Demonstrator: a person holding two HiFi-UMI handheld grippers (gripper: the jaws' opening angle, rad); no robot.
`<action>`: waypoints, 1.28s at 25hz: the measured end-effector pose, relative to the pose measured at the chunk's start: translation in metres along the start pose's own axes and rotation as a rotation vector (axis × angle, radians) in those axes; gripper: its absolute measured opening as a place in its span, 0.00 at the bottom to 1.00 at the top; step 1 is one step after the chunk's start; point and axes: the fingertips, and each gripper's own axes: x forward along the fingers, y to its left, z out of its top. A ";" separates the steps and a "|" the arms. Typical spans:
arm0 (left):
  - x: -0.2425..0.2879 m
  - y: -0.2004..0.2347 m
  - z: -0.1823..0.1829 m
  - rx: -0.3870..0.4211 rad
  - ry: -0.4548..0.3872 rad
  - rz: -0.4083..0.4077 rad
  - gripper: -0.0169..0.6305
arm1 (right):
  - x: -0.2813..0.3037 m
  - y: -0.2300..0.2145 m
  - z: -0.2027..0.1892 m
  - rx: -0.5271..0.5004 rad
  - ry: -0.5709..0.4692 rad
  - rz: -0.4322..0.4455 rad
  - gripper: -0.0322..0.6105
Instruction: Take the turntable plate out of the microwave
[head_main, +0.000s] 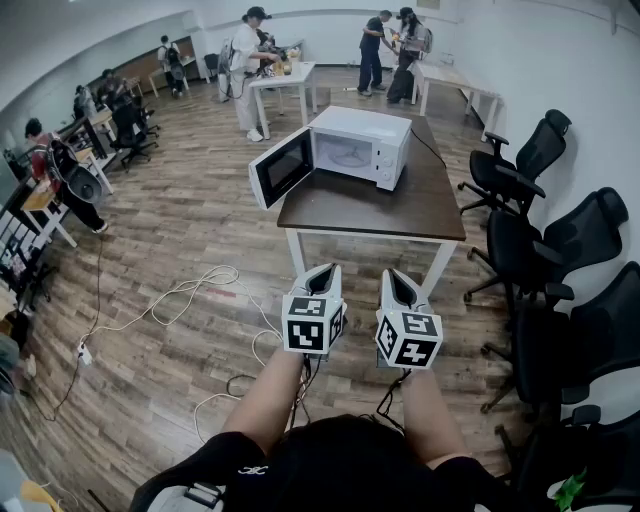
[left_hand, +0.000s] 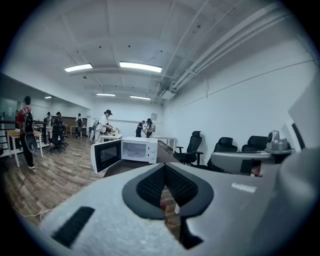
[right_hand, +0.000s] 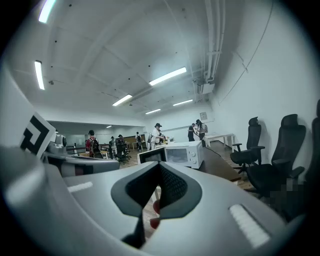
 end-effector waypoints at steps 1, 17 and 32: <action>0.001 -0.001 0.001 -0.001 0.000 0.001 0.04 | 0.000 -0.001 0.000 0.000 0.001 0.002 0.06; 0.018 -0.042 -0.014 -0.060 0.022 -0.002 0.04 | -0.017 -0.025 -0.016 0.032 0.027 0.112 0.06; 0.041 -0.053 -0.024 -0.042 0.043 0.013 0.04 | -0.013 -0.054 -0.031 0.049 0.059 0.100 0.06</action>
